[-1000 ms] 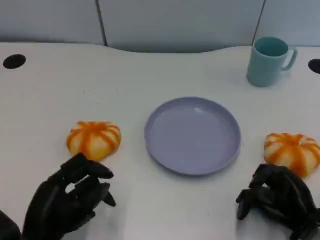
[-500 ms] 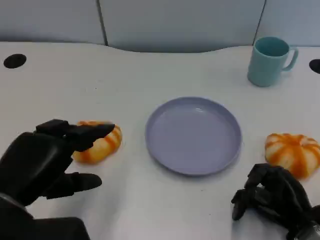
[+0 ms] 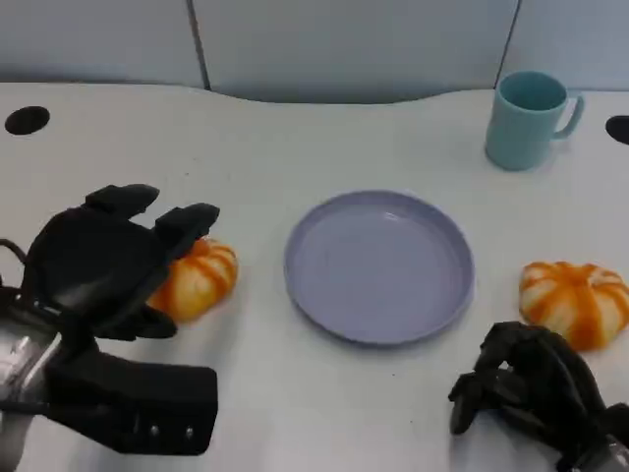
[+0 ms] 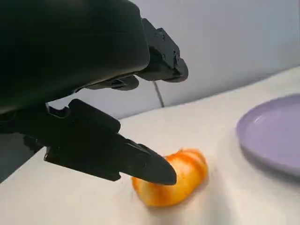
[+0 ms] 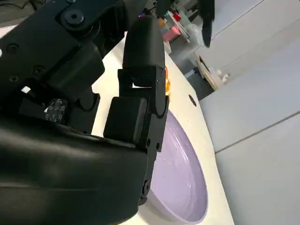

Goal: Grasp the bread from the table and place it into the plate.

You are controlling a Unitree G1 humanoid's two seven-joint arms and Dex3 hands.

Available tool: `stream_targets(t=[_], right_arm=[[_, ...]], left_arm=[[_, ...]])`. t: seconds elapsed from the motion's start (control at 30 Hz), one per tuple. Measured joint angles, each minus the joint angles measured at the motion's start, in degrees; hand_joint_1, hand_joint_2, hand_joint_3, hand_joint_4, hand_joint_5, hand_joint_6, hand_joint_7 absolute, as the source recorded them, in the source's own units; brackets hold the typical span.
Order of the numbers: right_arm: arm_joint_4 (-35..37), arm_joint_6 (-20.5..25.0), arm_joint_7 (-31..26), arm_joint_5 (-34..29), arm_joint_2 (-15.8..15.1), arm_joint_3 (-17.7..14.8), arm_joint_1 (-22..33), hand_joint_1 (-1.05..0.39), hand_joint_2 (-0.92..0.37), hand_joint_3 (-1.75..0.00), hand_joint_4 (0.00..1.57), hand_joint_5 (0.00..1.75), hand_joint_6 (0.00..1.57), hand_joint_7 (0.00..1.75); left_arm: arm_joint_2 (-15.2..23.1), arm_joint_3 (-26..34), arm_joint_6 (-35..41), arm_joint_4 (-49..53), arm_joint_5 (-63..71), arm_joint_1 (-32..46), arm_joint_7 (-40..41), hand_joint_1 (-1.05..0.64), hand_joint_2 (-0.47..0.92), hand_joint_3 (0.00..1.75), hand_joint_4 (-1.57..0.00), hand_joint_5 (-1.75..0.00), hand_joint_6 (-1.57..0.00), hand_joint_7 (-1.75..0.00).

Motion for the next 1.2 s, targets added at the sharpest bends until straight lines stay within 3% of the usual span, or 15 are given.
stream_targets(t=[0.37,0.83,1.2], right_arm=[[0.27,-0.03,0.93,0.15,0.03,-0.04,-0.09,-1.05,-0.48,0.00,1.57,0.65,1.57,0.45],[-1.55,1.29,0.46,0.20,0.47,0.24,0.69,-1.05,-0.45,0.00,1.57,0.65,1.57,0.45],[-2.39,1.99,0.69,0.28,0.52,0.42,1.18,-1.05,-0.46,-0.01,1.57,0.65,1.57,0.45]], left_arm=[[0.80,-9.71,3.70,16.77,0.08,-11.81,-1.96,-0.52,0.74,0.00,-0.05,0.00,-0.10,0.00],[-5.22,-20.53,2.09,50.83,-3.23,-28.58,-0.20,-0.64,0.72,0.00,-0.04,-0.02,-0.10,-0.02],[-9.65,-25.53,0.85,66.53,-4.73,-36.74,6.63,-0.62,0.77,0.02,-0.03,-0.02,-0.10,-0.01]])
